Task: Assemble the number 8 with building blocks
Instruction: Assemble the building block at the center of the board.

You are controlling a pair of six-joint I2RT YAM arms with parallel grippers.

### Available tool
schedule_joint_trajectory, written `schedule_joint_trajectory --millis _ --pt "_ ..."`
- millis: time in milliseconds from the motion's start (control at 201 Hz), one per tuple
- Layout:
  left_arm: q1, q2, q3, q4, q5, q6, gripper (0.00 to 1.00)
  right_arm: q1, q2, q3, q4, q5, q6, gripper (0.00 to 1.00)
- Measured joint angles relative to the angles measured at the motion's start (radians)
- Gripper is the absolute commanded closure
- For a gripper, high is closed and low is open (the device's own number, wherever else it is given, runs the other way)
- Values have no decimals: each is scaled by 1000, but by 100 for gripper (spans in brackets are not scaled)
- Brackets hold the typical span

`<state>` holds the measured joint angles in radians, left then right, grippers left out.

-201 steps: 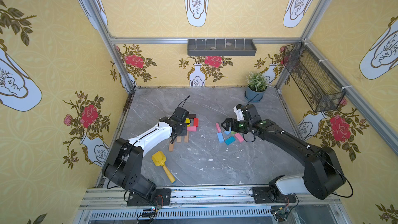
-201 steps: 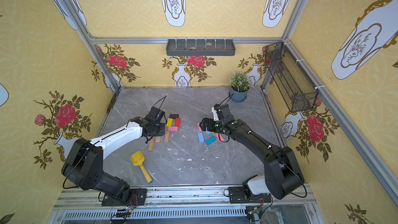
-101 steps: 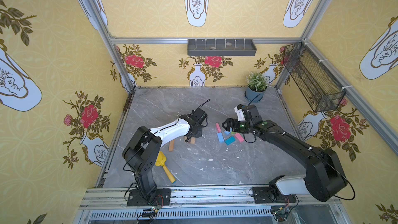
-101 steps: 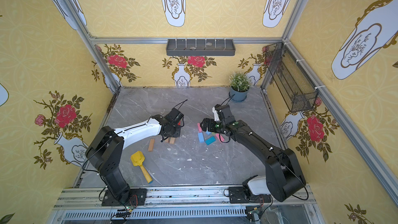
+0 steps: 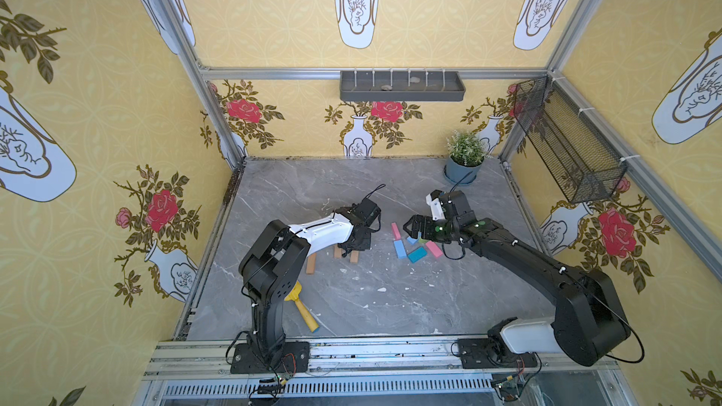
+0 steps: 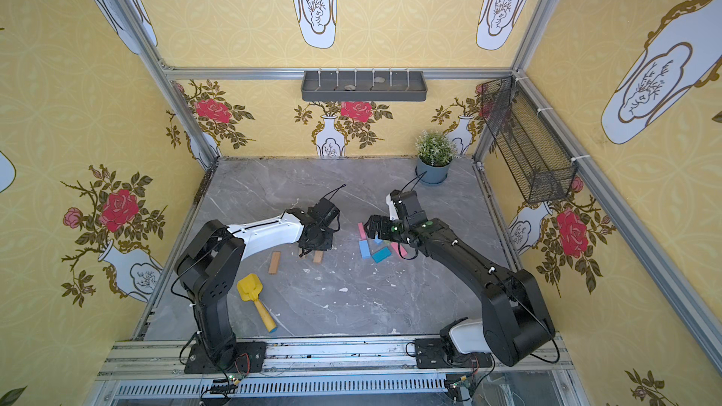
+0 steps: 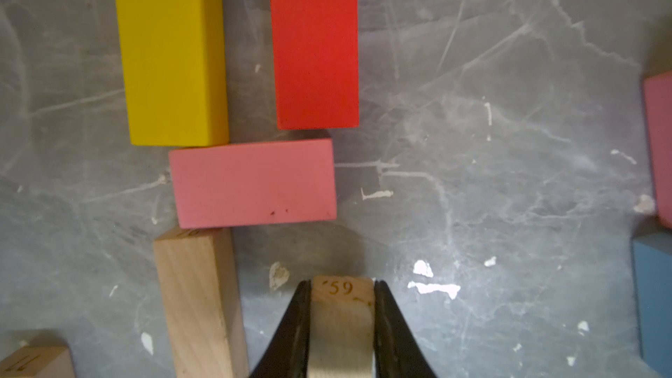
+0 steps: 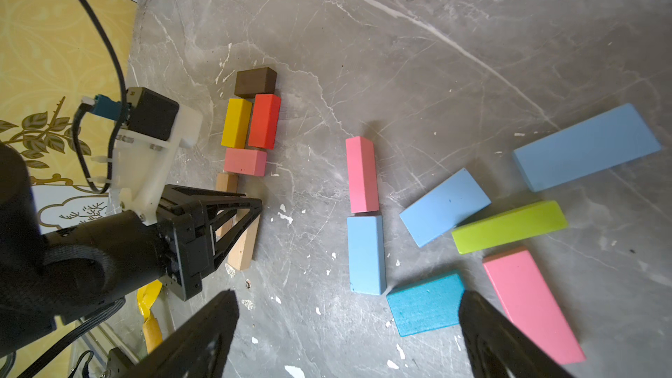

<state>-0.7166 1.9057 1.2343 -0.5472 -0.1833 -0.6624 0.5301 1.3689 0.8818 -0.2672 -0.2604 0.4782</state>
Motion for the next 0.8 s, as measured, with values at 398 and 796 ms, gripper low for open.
schedule_joint_trajectory --millis 398,796 --pt "0 26 4 16 -19 -30 83 0 0 -6 0 0 0 2" --pt "0 34 5 34 -56 -72 83 -1 0 -10 0 0 0 2"
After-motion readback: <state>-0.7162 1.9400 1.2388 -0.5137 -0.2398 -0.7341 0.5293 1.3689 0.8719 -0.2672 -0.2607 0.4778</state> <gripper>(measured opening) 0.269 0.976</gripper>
